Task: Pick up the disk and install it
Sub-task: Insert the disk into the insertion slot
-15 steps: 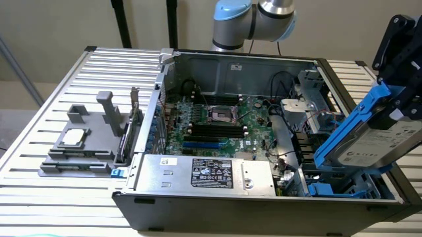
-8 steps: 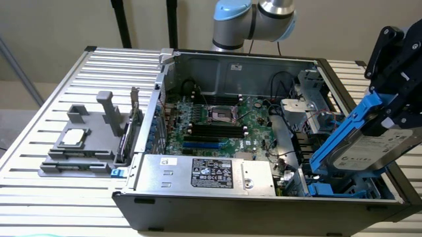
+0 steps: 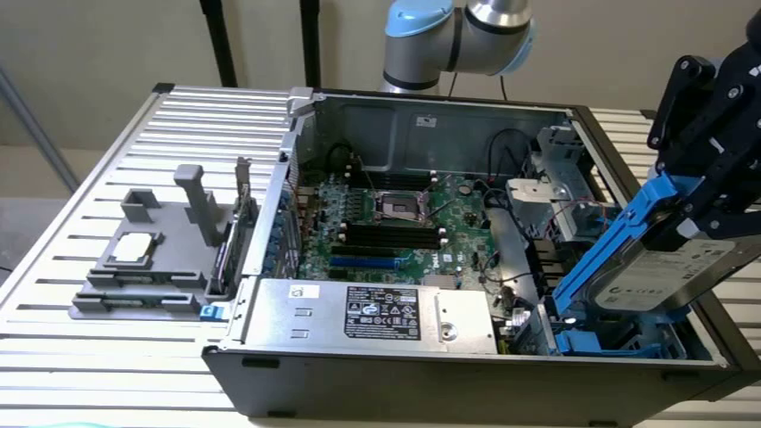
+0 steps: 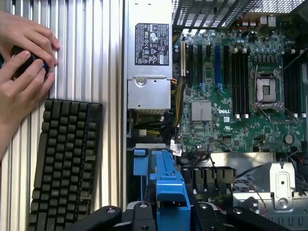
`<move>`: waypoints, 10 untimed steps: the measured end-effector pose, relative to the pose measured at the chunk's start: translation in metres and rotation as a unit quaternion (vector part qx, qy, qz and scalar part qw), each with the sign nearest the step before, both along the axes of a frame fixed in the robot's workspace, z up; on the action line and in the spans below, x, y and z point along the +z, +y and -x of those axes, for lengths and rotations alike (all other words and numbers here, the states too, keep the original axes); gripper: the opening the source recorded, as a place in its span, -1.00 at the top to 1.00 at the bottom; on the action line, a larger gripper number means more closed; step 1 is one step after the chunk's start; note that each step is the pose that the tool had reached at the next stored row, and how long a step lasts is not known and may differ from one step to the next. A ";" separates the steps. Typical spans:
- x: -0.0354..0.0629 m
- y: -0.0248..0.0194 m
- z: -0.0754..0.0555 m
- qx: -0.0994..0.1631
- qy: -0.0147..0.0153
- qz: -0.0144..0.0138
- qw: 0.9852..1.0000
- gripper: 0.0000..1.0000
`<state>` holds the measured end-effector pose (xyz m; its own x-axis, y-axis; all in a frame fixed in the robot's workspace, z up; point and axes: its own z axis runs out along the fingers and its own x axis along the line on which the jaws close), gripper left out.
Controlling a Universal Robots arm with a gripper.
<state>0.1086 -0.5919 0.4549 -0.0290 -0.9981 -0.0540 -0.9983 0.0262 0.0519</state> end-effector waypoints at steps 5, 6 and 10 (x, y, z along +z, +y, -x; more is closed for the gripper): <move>-0.0036 -0.0001 0.000 0.000 -0.001 0.000 1.000 0.35; -0.0043 -0.0001 0.000 0.000 -0.001 0.000 1.000 0.35; -0.0072 -0.0002 0.001 0.000 -0.001 0.000 1.000 0.35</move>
<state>0.1080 -0.5920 0.4476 -0.0282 -0.9981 -0.0540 -0.9985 0.0255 0.0494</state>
